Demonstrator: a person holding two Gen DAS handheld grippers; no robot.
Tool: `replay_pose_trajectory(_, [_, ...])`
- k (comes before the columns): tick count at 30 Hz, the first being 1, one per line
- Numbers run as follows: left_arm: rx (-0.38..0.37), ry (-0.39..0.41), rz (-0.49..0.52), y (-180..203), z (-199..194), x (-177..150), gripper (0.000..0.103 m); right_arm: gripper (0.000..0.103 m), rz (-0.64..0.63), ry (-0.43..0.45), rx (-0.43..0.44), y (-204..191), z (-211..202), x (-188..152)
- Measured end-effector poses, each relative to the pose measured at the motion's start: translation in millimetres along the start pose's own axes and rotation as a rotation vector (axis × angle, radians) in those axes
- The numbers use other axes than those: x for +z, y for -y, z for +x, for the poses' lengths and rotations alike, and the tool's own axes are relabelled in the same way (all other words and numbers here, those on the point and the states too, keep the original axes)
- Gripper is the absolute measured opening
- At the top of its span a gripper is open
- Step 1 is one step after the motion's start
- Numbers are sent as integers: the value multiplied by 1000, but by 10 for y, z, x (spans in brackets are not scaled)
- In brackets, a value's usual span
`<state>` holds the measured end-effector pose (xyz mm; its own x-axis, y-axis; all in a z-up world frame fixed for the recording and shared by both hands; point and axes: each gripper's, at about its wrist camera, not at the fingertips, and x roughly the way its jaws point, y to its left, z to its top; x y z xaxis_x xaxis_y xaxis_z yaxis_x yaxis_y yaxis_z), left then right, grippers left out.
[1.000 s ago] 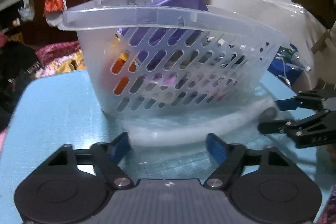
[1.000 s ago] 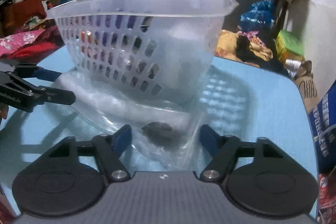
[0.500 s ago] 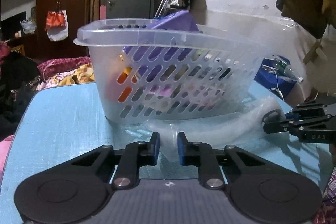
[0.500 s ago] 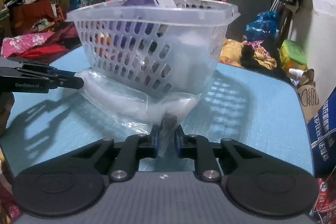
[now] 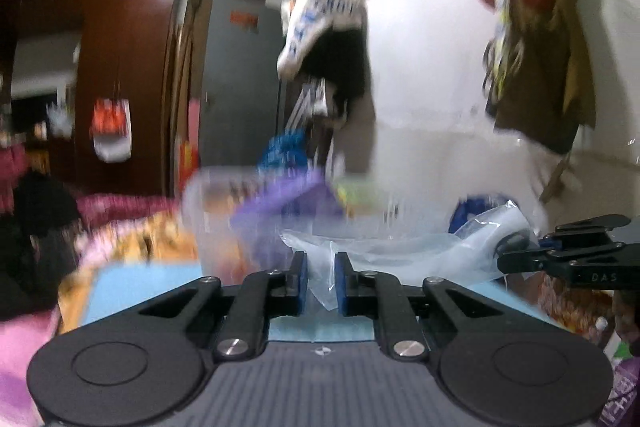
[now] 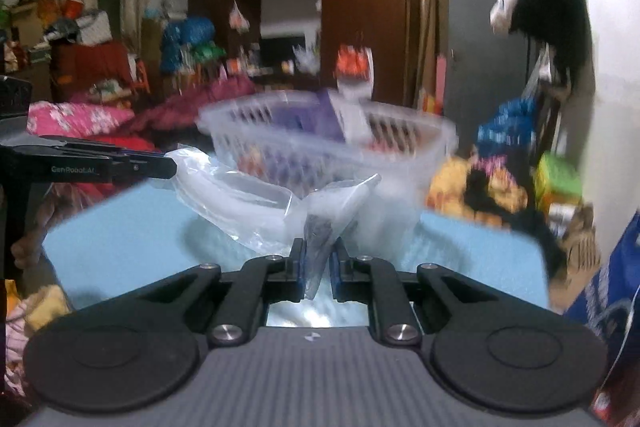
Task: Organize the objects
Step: 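Pinch the clear plastic bag with both grippers, then lift the plastic bag into the white basket and open both grippers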
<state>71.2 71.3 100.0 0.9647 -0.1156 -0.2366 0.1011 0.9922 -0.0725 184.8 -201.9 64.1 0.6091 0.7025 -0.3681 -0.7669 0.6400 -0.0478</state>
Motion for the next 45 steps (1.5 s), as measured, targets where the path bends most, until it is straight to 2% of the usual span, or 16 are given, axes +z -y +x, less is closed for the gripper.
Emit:
replay_pose_trajectory(3, [26, 88, 10, 0, -30, 430, 17, 14, -27, 77, 4, -19, -99, 370])
replay_pose_trajectory(5, [36, 104, 22, -23, 70, 649, 17, 14, -50, 111, -11, -16, -66, 656])
replay_pose_trajectory(7, [63, 98, 28, -64, 232, 811, 17, 14, -54, 128, -15, 29, 33, 889])
replay_pose_trajectory(10, [84, 50, 35, -174, 541, 904, 17, 14, -15, 105, 14, 148, 249, 1056])
replay_pose_trajectory(16, [78, -91, 27, -413, 1076, 724, 17, 14, 46, 0, 29, 415, 878, 885])
replay_pose_trajectory(20, [94, -131, -12, -511, 1258, 595, 17, 14, 76, -56, 22, 527, 1156, 725])
replay_pose_trajectory(25, [104, -151, 10, -449, 1259, 478, 19, 15, 85, -94, -7, 566, 1205, 605])
replay_pose_trajectory(27, [118, -156, 14, -454, 1234, 454, 23, 18, 91, -101, -8, 574, 1168, 569])
replay_pose_trajectory(28, [137, -155, 31, -432, 1223, 448, 38, 30, 94, -104, -15, 592, 1163, 568])
replay_pose_trajectory(29, [158, -156, 44, -400, 1198, 440, 65, 48, 100, -98, -39, 605, 1147, 566])
replay_pose_trajectory(30, [180, -149, 48, -383, 1189, 438, 79, 58, 104, -81, -61, 627, 1137, 593])
replay_pose_trajectory(31, [194, -133, 47, -379, 1153, 438, 93, 79, 102, -58, -78, 632, 1099, 596])
replay_pose_trajectory(33, [190, -105, 41, -376, 1087, 432, 94, 103, 93, -5, -110, 631, 1014, 606])
replay_pose_trajectory(35, [171, -120, 17, -376, 1074, 427, 98, 103, 93, 14, -113, 638, 941, 617])
replay_pose_trajectory(40, [164, -119, 3, -327, 958, 359, 98, 103, 133, -37, -83, 654, 944, 642])
replay_pose_trajectory(45, [134, -116, 19, -265, 664, 407, 98, 103, 62, -30, -91, 488, 765, 585])
